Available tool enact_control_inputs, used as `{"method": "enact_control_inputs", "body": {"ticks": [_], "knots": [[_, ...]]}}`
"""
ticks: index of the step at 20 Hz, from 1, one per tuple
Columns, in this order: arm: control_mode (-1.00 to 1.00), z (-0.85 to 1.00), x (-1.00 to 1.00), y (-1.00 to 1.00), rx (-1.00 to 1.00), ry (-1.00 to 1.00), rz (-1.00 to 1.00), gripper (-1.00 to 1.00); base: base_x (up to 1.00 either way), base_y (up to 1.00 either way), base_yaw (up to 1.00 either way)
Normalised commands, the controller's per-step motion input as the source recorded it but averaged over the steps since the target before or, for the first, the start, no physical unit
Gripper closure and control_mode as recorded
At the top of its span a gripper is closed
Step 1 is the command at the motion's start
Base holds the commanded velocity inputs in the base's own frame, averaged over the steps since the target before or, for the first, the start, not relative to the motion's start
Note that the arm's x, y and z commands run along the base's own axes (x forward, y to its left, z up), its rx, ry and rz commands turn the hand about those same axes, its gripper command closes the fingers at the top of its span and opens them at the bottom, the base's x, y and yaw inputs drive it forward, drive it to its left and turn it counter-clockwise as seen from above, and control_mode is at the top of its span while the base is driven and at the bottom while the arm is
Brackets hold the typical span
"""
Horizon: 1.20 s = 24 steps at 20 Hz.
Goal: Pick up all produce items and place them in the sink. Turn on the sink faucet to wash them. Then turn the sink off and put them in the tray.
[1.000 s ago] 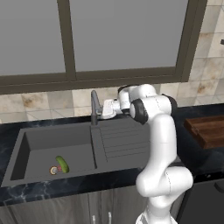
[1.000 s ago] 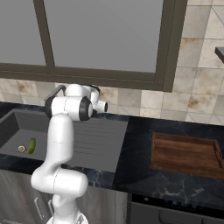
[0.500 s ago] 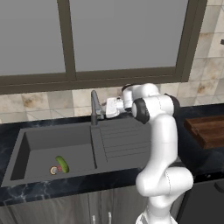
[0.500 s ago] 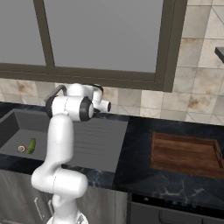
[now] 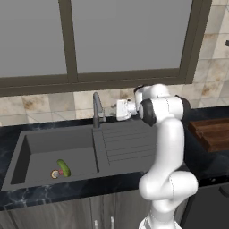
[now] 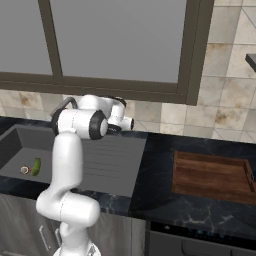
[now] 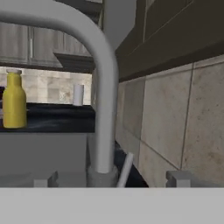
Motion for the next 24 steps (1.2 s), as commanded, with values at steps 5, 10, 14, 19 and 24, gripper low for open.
{"method": "enact_control_inputs", "body": {"ticks": [5, 10, 14, 19, 24], "knots": [[-1.00, 0.09, -0.97, -0.11, 0.02, -0.04, -0.05, -1.00, 0.00, 0.00, 0.00], [-1.00, 0.16, -1.00, -0.02, 0.01, -0.02, -0.07, -1.00, 0.00, 0.00, 0.00], [-1.00, 0.22, -1.00, 0.00, 0.00, 0.00, -0.05, -1.00, 0.00, 0.00, 0.00], [-1.00, 0.36, -1.00, 0.00, 0.00, 0.00, -0.02, -1.00, 0.00, 0.00, 0.00], [-1.00, 0.49, -0.95, 0.12, 0.00, 0.00, 0.00, -1.00, 0.00, 0.00, 0.00]]}}
